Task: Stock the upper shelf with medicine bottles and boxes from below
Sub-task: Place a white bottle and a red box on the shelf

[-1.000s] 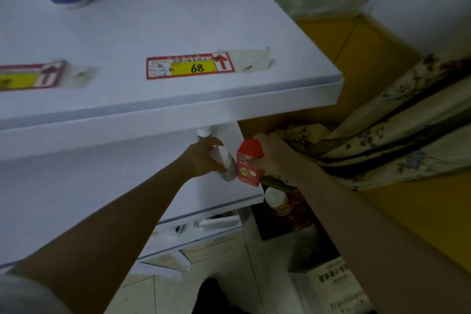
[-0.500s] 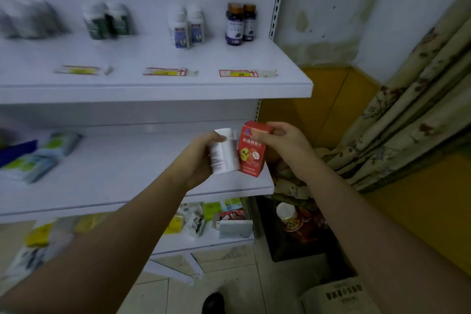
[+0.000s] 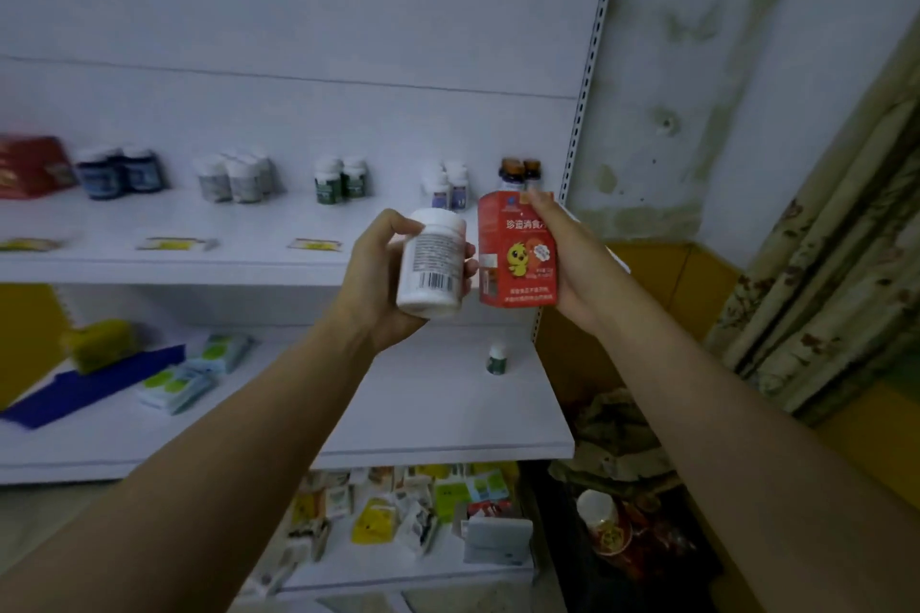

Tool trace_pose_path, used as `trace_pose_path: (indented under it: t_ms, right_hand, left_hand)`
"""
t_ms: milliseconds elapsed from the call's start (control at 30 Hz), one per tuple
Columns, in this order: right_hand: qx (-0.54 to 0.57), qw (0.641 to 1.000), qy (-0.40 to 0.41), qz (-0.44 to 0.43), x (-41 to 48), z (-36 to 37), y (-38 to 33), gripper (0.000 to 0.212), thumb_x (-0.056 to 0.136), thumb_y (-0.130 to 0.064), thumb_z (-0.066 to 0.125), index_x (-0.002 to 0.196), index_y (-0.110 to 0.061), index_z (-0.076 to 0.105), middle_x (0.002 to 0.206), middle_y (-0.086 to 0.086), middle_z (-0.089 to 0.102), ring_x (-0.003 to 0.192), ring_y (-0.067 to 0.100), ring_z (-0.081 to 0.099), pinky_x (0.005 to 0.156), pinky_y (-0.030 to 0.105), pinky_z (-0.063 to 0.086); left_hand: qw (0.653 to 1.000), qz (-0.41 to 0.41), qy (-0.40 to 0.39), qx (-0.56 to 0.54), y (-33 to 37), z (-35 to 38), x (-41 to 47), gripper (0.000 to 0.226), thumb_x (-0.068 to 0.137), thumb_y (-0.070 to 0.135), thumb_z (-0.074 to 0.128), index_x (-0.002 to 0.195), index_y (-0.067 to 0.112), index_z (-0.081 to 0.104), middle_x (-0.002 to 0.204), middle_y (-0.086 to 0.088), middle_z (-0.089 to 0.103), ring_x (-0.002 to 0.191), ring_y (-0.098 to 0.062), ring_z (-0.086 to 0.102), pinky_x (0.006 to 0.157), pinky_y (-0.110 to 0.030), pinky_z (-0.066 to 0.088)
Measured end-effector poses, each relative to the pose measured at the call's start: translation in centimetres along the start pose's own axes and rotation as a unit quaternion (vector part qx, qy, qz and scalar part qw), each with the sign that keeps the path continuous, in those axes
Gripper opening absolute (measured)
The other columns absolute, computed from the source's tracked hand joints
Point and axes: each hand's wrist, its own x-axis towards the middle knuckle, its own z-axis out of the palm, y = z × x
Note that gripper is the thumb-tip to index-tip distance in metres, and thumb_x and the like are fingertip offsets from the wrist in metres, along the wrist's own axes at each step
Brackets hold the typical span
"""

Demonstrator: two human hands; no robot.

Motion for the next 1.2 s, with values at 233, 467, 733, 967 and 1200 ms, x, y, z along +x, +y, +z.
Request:
trace_pose_path:
  t_ms: [233,467,733,967,1200]
  right_hand:
    - [-0.016,0.998,-0.058,-0.019,1.0,7.9,-2.2,0.039,0.086,-0.045,0.06,0.107,-0.013,0.063,0.092,0.011,0.073,0.079,0.026,0.07,0.08,0.044,0.057]
    - [-0.028,0.994,-0.09,-0.048,2.7,14.0,-1.2,0.034,0.087,-0.046,0.059,0.107,-0.018,0.061,0.087,0.003,0.072,0.081,0.02,0.07,0.084,0.041,0.056]
    - [-0.044,0.989,-0.132,-0.056,4.5,18.7,-0.2,0.032,0.088,-0.044,0.058,0.105,-0.017,0.061,0.092,0.004,0.071,0.08,0.019,0.069,0.079,0.037,0.057]
    - [-0.047,0.981,-0.181,-0.058,6.2,24.2,0.9,0.028,0.089,-0.044,0.056,0.103,-0.019,0.061,0.087,0.001,0.072,0.079,0.017,0.069,0.079,0.036,0.057]
    - [-0.041,0.969,-0.243,-0.033,8.1,34.2,4.2,0.032,0.089,-0.042,0.057,0.108,-0.016,0.061,0.091,0.004,0.071,0.08,0.019,0.07,0.08,0.038,0.057]
  left_hand:
    - [0.994,0.066,0.026,0.083,6.8,-2.6,-3.5,0.025,0.084,0.016,0.054,0.107,0.006,0.057,0.094,-0.016,0.062,0.086,-0.029,0.061,0.08,-0.039,0.054]
    - [0.968,0.143,0.064,0.196,11.7,-6.2,-5.9,0.009,0.088,0.026,0.06,0.087,0.017,0.062,0.07,-0.001,0.067,0.063,-0.01,0.063,0.051,-0.019,0.052]
    - [0.969,0.151,0.114,0.156,14.9,-9.3,-7.5,0.037,0.085,0.041,0.054,0.106,0.012,0.059,0.086,-0.01,0.063,0.077,-0.025,0.062,0.068,-0.032,0.055]
    - [0.94,0.196,0.157,0.233,17.6,-13.1,-9.9,0.049,0.086,0.03,0.061,0.129,0.012,0.045,0.096,-0.008,0.066,0.079,-0.024,0.066,0.07,-0.037,0.057]
    - [0.898,0.206,0.235,0.309,22.1,-19.8,-14.0,0.017,0.084,0.028,0.066,0.098,0.022,0.058,0.087,-0.002,0.07,0.081,-0.019,0.067,0.073,-0.035,0.057]
